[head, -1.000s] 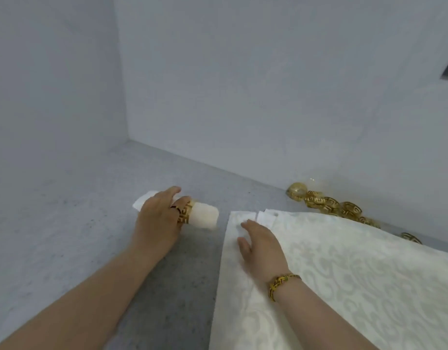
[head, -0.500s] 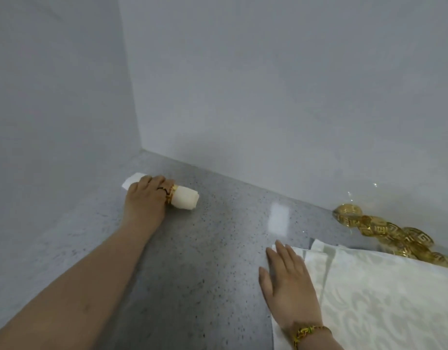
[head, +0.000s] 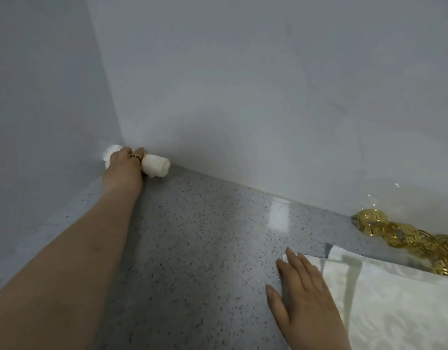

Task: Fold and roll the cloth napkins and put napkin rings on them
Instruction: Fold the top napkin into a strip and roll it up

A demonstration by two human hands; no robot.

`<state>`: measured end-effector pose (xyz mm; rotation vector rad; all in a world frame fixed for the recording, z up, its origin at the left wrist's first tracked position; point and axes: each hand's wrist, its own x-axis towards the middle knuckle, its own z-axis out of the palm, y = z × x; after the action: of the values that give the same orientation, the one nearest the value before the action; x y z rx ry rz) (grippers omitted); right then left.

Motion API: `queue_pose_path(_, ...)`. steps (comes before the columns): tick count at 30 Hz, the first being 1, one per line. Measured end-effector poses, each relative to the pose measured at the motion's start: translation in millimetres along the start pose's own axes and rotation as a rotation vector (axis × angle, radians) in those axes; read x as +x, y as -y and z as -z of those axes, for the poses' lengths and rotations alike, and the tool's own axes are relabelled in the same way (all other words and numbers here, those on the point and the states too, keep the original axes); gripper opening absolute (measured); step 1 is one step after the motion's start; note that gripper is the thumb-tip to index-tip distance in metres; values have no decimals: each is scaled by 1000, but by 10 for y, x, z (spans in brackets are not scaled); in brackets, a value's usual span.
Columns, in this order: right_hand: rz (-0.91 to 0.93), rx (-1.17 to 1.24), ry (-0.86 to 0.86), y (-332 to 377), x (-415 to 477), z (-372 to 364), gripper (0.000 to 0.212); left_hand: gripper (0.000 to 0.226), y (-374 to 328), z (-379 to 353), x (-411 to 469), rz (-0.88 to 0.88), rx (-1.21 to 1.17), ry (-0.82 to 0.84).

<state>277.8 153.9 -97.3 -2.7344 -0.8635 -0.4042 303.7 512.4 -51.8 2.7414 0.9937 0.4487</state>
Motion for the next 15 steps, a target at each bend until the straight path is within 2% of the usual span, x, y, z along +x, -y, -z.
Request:
queue_pose_path(5, 19, -24, -46, -8, 8, -23, 52, 45, -12, -17, 106, -90, -47, 8)
queue_pose_path(9, 26, -18, -66, -17, 17, -47, 52, 37, -36, 10, 152, -32, -126, 38)
queue_pose_path(15, 34, -14, -86, -45, 40, -102, 53, 56, -23, -8, 127, 5, -329, -40)
